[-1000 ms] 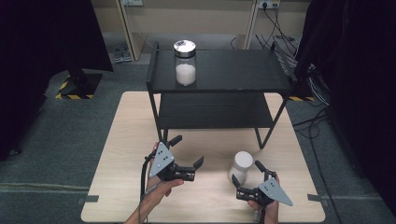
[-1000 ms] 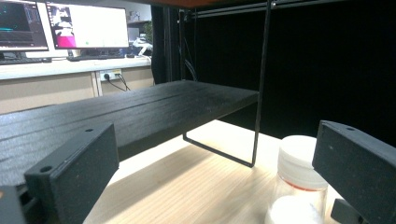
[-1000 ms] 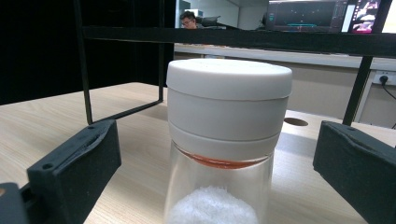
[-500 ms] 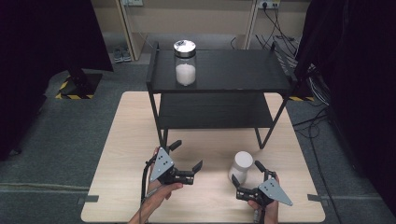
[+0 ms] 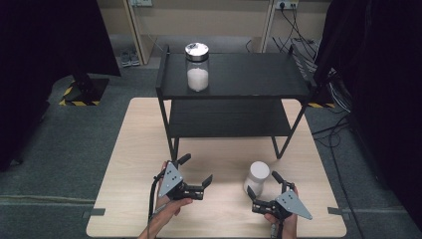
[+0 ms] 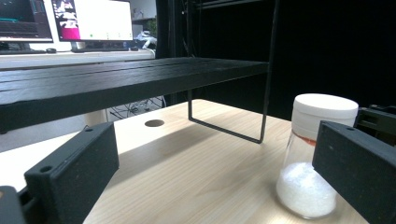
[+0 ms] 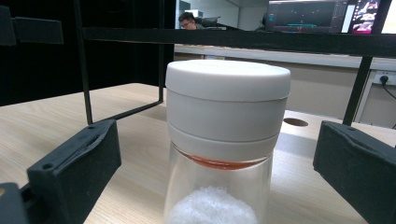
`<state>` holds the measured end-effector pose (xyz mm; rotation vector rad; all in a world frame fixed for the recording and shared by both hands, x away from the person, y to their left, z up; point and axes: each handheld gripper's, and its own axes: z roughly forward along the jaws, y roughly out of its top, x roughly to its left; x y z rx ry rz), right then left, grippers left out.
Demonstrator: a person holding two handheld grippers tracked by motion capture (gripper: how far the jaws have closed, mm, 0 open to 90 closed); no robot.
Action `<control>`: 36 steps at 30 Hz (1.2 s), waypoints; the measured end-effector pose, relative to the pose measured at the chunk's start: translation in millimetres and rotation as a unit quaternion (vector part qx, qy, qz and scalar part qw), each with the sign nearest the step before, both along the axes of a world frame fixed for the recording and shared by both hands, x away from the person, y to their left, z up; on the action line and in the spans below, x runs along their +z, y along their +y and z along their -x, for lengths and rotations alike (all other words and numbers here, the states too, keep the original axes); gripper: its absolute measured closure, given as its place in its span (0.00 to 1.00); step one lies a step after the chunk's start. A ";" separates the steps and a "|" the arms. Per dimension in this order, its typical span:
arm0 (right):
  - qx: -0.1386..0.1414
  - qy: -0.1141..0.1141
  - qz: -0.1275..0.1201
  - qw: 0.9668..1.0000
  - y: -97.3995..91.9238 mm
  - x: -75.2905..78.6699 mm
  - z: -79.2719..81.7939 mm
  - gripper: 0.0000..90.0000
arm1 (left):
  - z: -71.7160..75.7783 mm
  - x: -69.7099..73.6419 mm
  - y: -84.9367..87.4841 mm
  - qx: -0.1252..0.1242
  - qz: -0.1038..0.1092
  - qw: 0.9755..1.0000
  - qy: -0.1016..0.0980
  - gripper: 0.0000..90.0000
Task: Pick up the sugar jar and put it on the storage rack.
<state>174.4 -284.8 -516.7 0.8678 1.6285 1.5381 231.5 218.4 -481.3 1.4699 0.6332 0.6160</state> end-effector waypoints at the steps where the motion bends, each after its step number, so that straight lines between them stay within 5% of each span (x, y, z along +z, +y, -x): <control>1: 0.000 0.000 0.000 1.000 0.0 0.0 0.1 0.01 | 0.5 -1.7 1.0 0.001 0.000 1.000 0.001 0.00; 12: 0.003 -0.002 0.002 1.000 0.4 0.0 0.1 0.01 | 3.2 -16.4 6.7 0.008 -0.003 1.000 0.005 0.00; 36: 0.009 -0.001 0.005 1.000 0.8 -0.4 -1.6 0.01 | 5.6 -20.3 5.2 0.005 -0.009 1.000 0.009 0.00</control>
